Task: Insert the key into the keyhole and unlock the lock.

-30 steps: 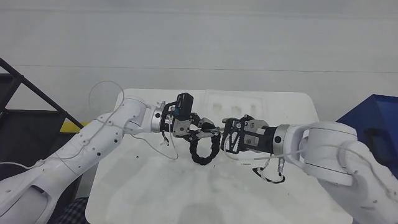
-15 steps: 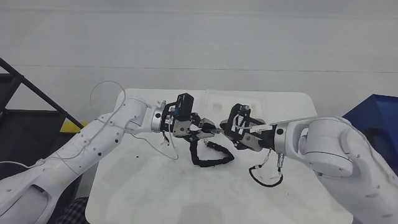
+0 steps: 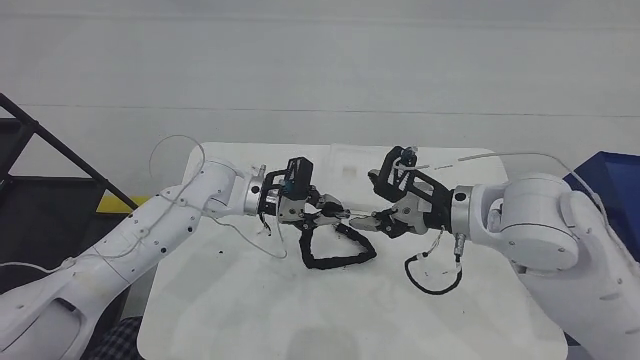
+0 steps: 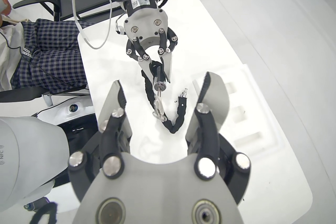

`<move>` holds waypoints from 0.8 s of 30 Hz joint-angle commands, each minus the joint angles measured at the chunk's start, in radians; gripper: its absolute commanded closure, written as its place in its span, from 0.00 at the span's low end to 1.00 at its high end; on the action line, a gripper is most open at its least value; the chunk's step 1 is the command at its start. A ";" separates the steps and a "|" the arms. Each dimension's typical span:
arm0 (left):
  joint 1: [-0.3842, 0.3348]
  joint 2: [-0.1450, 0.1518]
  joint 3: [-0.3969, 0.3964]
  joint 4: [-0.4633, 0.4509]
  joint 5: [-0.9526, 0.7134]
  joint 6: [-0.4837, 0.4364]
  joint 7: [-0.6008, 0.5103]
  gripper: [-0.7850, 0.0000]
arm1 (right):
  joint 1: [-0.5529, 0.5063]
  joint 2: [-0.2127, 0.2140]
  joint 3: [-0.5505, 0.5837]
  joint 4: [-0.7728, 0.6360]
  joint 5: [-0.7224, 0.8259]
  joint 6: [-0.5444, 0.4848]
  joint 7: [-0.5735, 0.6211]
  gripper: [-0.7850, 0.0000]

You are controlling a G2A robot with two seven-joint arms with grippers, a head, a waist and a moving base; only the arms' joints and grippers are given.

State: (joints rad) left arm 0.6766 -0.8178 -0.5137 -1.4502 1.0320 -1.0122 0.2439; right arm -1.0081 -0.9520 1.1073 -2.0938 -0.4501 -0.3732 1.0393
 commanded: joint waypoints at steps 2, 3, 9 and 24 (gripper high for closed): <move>0.007 -0.010 0.007 0.027 0.025 0.012 -0.044 1.00 | -0.011 0.005 0.027 -0.001 0.012 0.000 -0.004 0.00; 0.010 -0.015 0.010 0.036 0.032 0.020 -0.054 1.00 | -0.015 0.006 0.034 -0.002 0.014 -0.002 -0.005 0.00; 0.031 -0.048 0.042 0.109 0.072 0.065 -0.113 1.00 | -0.039 0.012 0.061 0.005 0.036 -0.012 -0.014 0.00; 0.042 -0.142 0.115 0.281 0.180 0.083 -0.157 0.85 | -0.057 0.016 0.062 0.056 0.069 -0.056 -0.051 0.00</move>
State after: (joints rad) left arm 0.7187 -0.9535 -0.4019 -1.1800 1.2107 -0.9225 0.0832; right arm -1.0664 -0.9356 1.1727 -2.0451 -0.3832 -0.4260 0.9898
